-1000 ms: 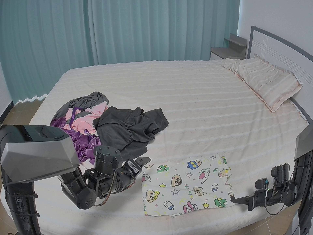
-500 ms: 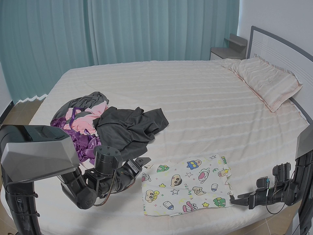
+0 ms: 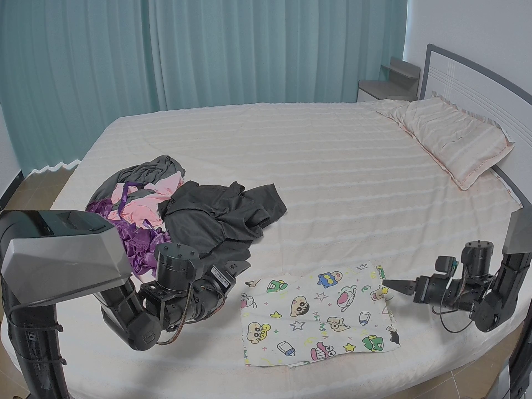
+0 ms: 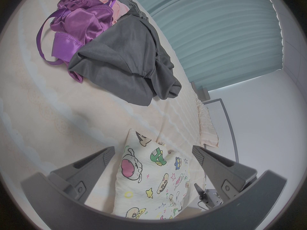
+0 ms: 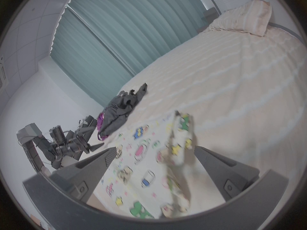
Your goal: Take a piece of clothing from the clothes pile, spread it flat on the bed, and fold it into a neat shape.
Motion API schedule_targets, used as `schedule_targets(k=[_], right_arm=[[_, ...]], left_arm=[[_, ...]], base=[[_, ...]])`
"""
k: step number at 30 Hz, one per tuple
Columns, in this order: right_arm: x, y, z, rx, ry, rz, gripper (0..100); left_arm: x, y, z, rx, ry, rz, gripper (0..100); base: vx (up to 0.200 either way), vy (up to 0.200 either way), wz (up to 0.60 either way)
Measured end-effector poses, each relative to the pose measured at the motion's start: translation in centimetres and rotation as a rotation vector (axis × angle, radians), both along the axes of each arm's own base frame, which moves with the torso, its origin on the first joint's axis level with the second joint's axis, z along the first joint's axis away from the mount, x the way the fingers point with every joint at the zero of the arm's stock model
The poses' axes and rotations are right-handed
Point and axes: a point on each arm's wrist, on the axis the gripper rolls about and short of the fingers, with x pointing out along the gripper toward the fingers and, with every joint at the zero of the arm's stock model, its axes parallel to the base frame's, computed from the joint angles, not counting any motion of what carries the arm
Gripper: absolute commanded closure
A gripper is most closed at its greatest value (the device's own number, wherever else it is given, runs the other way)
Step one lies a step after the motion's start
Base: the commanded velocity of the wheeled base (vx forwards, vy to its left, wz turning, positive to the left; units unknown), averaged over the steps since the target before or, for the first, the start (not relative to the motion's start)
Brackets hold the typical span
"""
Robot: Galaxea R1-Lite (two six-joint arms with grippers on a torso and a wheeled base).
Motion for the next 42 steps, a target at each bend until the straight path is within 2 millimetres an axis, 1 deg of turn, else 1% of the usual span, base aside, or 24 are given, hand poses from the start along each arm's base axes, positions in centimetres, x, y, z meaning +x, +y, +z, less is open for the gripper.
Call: schedule_targets(k=[3,6,9,12,15,21,33,34,42], right_arm=[[1.4,1.4,0.6,0.004,-0.008,0.015,0],[3.8,2.4,1.1,-0.003,0.026,0.021,0],[6.0,3.0,1.5,-0.013,0.048,0.013,0],[7.6,3.4,1.5,-0.024,0.063,0.000,0],[8.9,3.5,1.1,-0.029,0.071,-0.009,0],[10.0,4.0,-0.2,-0.037,0.105,-0.005,0],[10.4,4.6,-2.1,-0.045,0.145,0.011,0],[10.4,4.7,-2.3,-0.046,0.150,0.013,100],[11.2,4.9,-2.9,-0.068,0.163,-0.016,100]], left_arm=[[0.1,0.0,0.0,-0.002,0.000,0.002,0],[0.1,0.1,0.0,-0.003,0.001,0.005,0],[0.2,0.1,-0.1,-0.004,0.001,0.005,0],[0.2,0.1,-0.1,-0.004,0.001,0.005,0],[0.2,0.0,-0.1,-0.003,0.001,0.004,0],[0.3,0.0,-0.2,-0.002,0.002,0.003,0],[0.3,0.0,-0.3,0.001,0.004,0.003,0],[0.3,0.0,-0.3,0.001,0.004,0.004,0],[0.3,0.0,-0.4,0.001,0.005,0.003,0]], base=[[0.000,0.000,0.00],[0.000,0.000,0.00],[0.000,0.000,0.00],[0.000,0.000,0.00],[0.000,0.000,0.00],[0.000,0.000,0.00],[0.000,0.000,0.00],[0.000,0.000,0.00],[0.000,0.000,0.00]])
